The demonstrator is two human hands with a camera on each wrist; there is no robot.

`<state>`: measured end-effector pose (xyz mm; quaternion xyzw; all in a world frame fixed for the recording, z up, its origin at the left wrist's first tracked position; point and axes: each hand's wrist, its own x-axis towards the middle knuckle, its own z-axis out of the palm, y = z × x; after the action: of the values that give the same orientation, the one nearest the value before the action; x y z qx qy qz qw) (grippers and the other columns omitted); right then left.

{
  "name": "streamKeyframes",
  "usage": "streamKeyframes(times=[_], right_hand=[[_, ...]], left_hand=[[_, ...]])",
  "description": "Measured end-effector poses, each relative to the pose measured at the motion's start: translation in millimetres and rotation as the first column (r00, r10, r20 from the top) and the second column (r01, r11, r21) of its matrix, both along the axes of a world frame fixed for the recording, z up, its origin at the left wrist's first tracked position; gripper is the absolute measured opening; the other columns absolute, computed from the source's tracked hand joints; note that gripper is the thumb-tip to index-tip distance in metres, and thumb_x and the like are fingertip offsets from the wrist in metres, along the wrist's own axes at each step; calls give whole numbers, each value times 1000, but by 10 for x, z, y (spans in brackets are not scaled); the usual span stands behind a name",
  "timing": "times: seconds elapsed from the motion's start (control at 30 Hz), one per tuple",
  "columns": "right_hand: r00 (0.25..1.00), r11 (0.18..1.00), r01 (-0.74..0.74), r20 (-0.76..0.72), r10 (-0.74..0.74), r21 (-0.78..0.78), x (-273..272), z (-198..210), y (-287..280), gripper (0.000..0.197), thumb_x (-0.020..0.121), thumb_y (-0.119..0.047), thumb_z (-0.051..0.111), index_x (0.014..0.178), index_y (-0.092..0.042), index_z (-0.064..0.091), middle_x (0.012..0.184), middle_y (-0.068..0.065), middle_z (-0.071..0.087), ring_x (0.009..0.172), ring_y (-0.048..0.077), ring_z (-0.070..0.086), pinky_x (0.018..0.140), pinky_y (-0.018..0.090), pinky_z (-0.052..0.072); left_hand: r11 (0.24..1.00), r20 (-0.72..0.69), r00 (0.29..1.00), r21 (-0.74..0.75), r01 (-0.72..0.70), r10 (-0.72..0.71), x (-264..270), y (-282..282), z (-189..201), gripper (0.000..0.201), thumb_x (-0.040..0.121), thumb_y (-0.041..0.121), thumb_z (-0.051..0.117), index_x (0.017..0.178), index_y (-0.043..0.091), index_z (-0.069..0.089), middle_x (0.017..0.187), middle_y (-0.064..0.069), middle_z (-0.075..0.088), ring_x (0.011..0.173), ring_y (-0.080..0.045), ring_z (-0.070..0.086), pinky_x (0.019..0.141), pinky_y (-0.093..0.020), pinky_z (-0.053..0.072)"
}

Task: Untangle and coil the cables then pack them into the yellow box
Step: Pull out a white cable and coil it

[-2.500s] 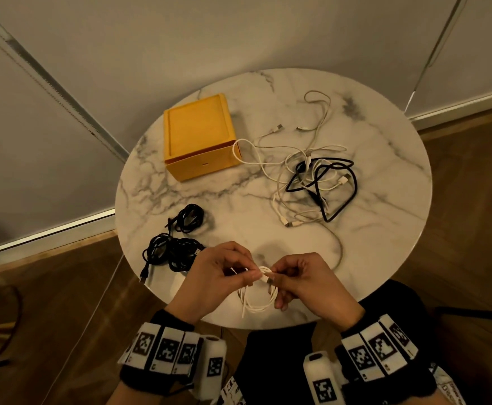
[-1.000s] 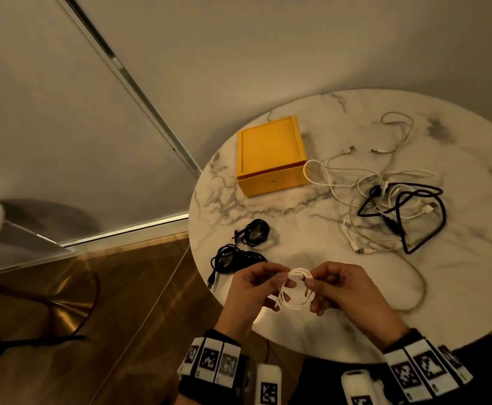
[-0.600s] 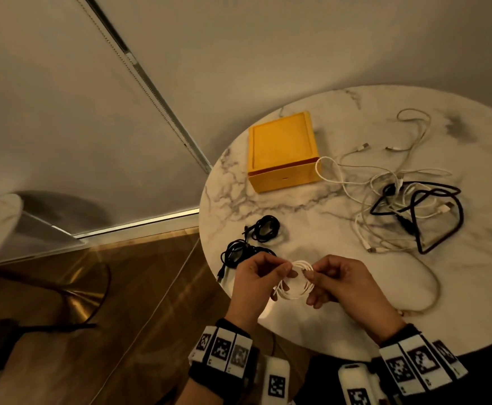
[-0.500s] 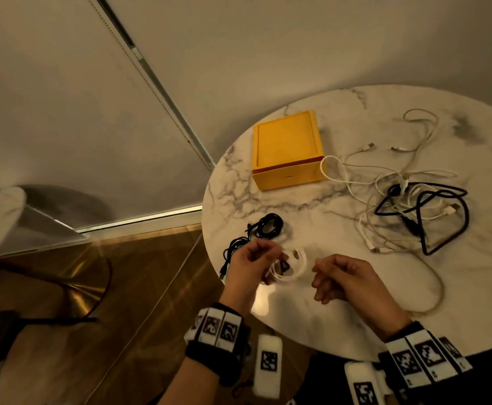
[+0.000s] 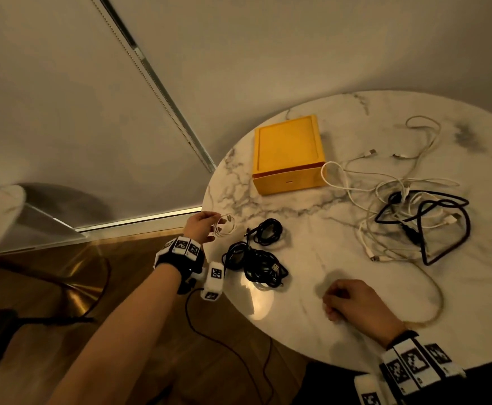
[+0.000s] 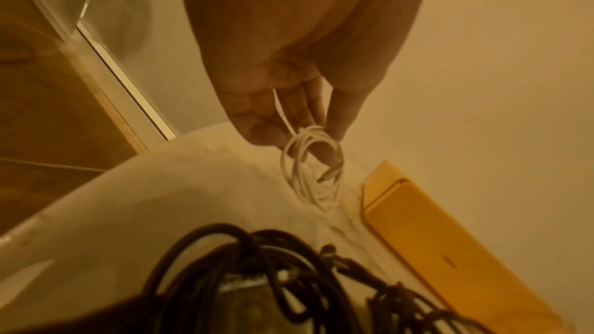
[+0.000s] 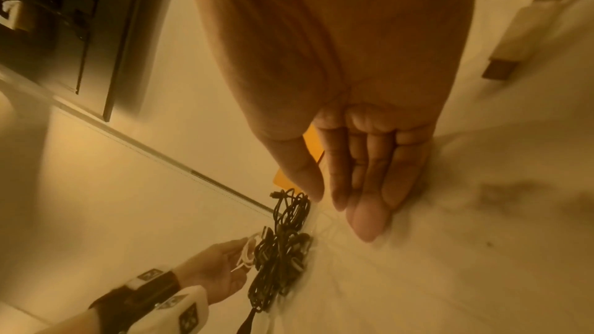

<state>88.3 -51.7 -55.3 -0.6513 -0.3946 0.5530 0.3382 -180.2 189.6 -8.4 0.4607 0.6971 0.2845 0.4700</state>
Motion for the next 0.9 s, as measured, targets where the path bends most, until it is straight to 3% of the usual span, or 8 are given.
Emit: streamKeyframes(times=[0.07,0.17,0.27,0.37,0.6,0.73,0.83,0.9], right_hand=[[1000,1000,8,-10,-8,3,9,9,-7,14,86,-4,61,74,-1,68,66,13,72,63,28,69,75,43,57],[999,1000,26,-45,-27,-7,29,8,-4,15,86,-4,60,75,1,69,67,13,72,66,30,70,78,45,57],[995,998,54,-78,-54,-12,34,-31,-9,15,86,-2,60,74,1,69,68,14,72,67,33,70,81,49,56],[993,996,82,-86,-83,-17,30,-52,-11,14,85,0,60,74,2,69,67,14,72,67,34,70,80,50,57],[993,996,92,-75,-92,-3,22,-78,-29,16,84,2,59,72,-2,68,66,14,72,65,33,70,75,46,58],[992,995,101,-79,-100,7,29,-70,-45,14,86,2,58,76,3,68,68,14,72,63,29,70,66,35,57],[988,994,113,-101,-113,0,27,-65,-47,13,86,4,57,77,5,67,70,17,72,63,29,69,62,31,54],[985,993,118,-125,-118,-3,32,-53,-49,14,86,4,56,77,5,67,70,18,72,62,29,69,61,32,54]], left_hand=[[998,-77,995,-33,57,-59,47,69,-68,7,89,15,64,82,14,64,81,-7,66,74,-20,56,60,-28,45],[986,-253,953,-33,164,-167,81,78,-198,7,86,13,69,91,10,72,90,-7,67,86,-19,60,78,-29,51],[982,-304,935,8,191,-179,62,78,-252,9,81,15,73,90,14,74,94,-8,72,91,-22,66,86,-34,55],[981,-272,945,15,192,-181,32,34,-206,9,82,10,71,92,11,72,99,-15,70,86,-25,66,82,-41,57],[949,-463,845,22,314,-269,-36,-16,-239,19,80,22,76,98,16,70,87,-1,68,75,-16,63,55,-24,53],[922,-629,709,-30,386,-317,27,50,-234,20,79,31,77,91,15,71,85,-4,72,70,-20,68,67,-30,58],[964,-590,776,-15,264,-222,24,155,-145,17,84,17,71,97,6,70,89,-15,69,75,-30,68,68,-41,60],[975,-507,845,35,218,-171,42,215,-5,23,87,14,68,104,-1,68,87,-14,66,73,-28,64,65,-40,60]])
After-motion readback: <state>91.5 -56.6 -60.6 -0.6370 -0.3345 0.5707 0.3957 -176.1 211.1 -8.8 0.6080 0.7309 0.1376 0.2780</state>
